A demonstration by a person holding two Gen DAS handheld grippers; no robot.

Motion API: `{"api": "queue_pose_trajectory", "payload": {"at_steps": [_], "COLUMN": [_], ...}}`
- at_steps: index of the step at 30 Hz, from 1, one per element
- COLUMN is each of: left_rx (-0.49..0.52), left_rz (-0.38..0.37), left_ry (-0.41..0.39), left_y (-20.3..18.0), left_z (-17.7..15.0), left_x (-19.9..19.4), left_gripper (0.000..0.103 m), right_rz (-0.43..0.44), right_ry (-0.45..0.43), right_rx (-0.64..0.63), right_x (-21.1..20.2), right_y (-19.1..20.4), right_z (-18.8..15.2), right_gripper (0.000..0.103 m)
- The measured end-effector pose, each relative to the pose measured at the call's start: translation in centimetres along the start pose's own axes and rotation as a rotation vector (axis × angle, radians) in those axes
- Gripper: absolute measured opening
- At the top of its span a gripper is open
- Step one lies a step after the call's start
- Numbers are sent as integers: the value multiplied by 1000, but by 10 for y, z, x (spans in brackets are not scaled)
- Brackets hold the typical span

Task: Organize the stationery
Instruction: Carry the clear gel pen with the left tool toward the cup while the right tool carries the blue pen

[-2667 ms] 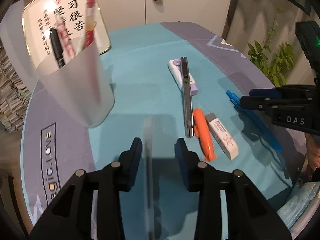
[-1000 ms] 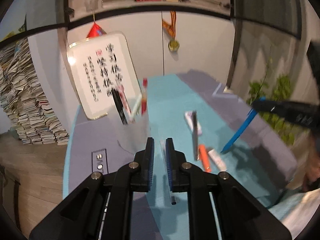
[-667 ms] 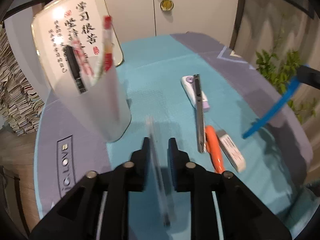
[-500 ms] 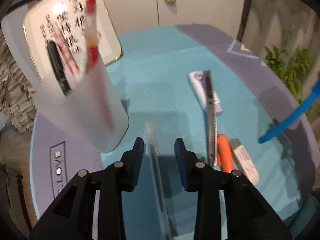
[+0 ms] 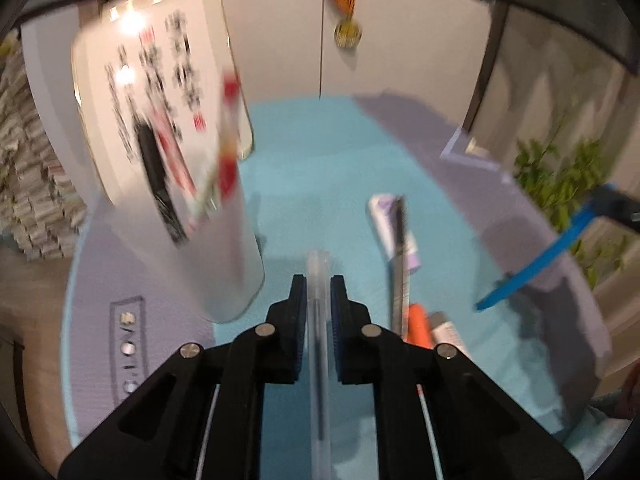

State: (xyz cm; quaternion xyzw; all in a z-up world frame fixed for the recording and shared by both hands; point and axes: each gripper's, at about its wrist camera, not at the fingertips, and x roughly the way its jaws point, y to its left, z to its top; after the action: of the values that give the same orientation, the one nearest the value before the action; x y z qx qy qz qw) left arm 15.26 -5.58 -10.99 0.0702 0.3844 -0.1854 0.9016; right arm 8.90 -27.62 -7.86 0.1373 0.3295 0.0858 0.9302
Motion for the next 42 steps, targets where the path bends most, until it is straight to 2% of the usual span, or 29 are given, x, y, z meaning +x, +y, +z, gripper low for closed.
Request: {"api": "queue_pose_trajectory", "payload": {"at_steps": [5, 9, 21, 24, 28, 33, 42], "left_rx": [-3, -42, -157, -182, -201, -217, -216], "left_rz": [-9, -6, 34, 34, 43, 37, 19], "left_ry": [-148, -210, -288, -318, -344, -351, -354], "left_y": [5, 21, 65, 77, 88, 101, 106], "left_z": [2, -1, -27, -32, -38, -43, -44], "left_x": [-54, -78, -109, -117, -123, -124, -119], "left_gripper": [10, 10, 10, 10, 10, 10, 10], "right_rz": [8, 19, 89, 116, 108, 67, 29], "right_ry": [-17, -34, -142, -170, -160, -123, -42], "right_rx": [-19, -51, -223, -288, -338, -351, -310], "right_x": [-5, -11, -28, -23, -5, 26, 64], "right_y": [13, 31, 130, 163, 192, 206, 199], "right_z": [2, 5, 42, 52, 58, 60, 61], "right_gripper": [11, 11, 11, 11, 11, 11, 11]}}
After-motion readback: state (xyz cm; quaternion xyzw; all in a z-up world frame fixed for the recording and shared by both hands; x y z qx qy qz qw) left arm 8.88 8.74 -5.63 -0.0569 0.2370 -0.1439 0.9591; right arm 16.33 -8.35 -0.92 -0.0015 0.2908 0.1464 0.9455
